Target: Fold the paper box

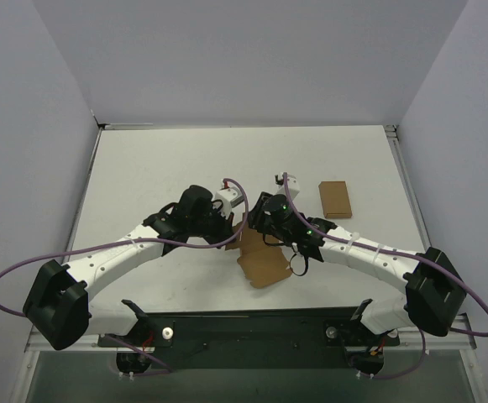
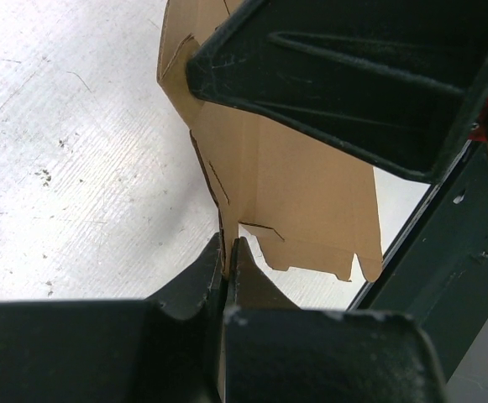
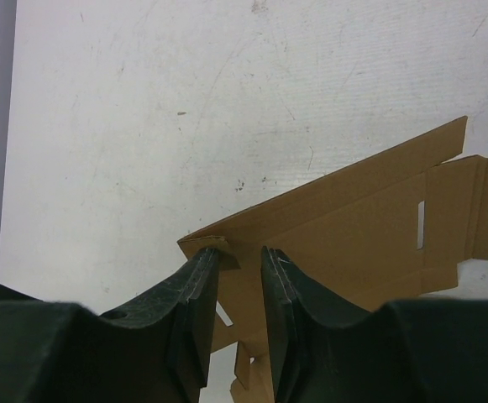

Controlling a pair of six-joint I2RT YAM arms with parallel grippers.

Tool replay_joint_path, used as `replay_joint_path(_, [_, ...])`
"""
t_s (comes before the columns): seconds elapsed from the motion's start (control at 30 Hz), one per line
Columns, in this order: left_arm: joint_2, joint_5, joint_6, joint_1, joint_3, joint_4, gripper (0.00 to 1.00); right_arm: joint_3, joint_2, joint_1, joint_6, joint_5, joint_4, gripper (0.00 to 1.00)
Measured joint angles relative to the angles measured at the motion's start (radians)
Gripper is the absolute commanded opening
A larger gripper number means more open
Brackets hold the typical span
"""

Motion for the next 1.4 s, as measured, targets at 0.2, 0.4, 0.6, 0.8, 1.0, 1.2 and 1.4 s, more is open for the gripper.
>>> replay_joint_path(0.2, [-0.006,-0.011,0.000,-0.002,-0.008,-0.005,0.00,0.000,0.019,-0.004,0.021,-0.019,0.013,0.29])
replay_joint_path(0.4, [-0.008,-0.026,0.002,-0.003,-0.010,-0.012,0.00,0.000,0.020,-0.013,0.023,-0.037,0.010,0.38])
replay_joint_path(0.6, [-0.008,0.003,0.022,0.024,-0.008,-0.010,0.00,-0.024,-0.031,-0.087,-0.109,-0.158,0.003,0.57])
replay_joint_path(0.8, [-0.009,0.104,0.063,0.051,-0.006,-0.013,0.00,-0.096,-0.186,-0.167,-0.304,-0.247,-0.006,0.67])
replay_joint_path(1.0, [-0.019,0.219,0.129,0.061,-0.006,-0.027,0.00,-0.094,-0.255,-0.213,-0.521,-0.395,-0.045,0.68])
replay_joint_path(1.2, [-0.046,0.269,0.167,0.072,-0.005,-0.043,0.00,-0.089,-0.259,-0.213,-0.665,-0.549,-0.119,0.67])
replay_joint_path(1.4, [-0.056,0.285,0.184,0.089,-0.005,-0.060,0.00,-0.088,-0.268,-0.213,-0.732,-0.603,-0.151,0.57])
